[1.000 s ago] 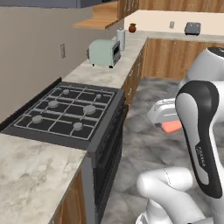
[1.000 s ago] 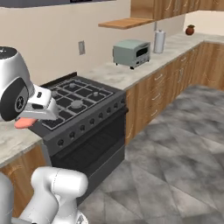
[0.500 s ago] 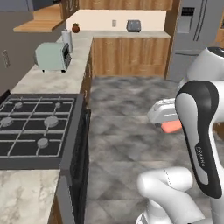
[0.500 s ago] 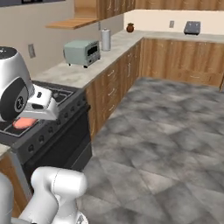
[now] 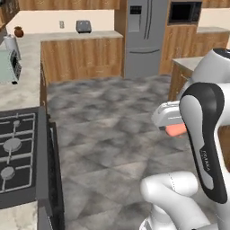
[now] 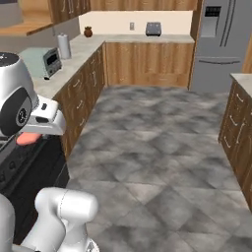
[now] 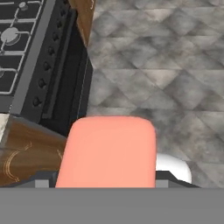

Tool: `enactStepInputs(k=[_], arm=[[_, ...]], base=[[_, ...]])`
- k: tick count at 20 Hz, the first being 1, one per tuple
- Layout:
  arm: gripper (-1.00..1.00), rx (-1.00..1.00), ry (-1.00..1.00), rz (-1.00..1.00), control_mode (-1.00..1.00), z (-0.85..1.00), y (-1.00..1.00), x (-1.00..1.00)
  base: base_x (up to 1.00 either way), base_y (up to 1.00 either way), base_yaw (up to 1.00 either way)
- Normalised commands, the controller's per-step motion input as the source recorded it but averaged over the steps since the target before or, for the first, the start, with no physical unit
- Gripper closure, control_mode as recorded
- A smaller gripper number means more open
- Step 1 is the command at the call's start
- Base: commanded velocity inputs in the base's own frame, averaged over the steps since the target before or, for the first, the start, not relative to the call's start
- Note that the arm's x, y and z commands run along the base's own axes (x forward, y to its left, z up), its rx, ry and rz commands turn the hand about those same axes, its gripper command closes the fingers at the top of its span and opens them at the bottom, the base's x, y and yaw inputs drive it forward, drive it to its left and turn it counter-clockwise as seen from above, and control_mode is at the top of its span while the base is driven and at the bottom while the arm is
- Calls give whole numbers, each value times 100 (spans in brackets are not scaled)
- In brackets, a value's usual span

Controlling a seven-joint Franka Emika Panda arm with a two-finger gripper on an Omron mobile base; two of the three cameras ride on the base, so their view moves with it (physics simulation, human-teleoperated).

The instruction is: Locate and retrieve the bar soap and bar soap from the cabinet. Place them next to the sink.

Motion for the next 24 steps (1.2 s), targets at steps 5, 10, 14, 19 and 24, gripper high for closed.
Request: enactStepInputs(k=[5,10,14,19,24], arm=[[100,0,0,0,100,0,0,0],[100,0,0,0,100,0,0,0],[100,0,0,0,100,0,0,0],[100,0,0,0,100,0,0,0],[100,0,0,0,100,0,0,0]], base=[[0,-10,-46],[0,-7,-45],[0,-12,-43],[-3,-16,-42],[-5,-18,-41]])
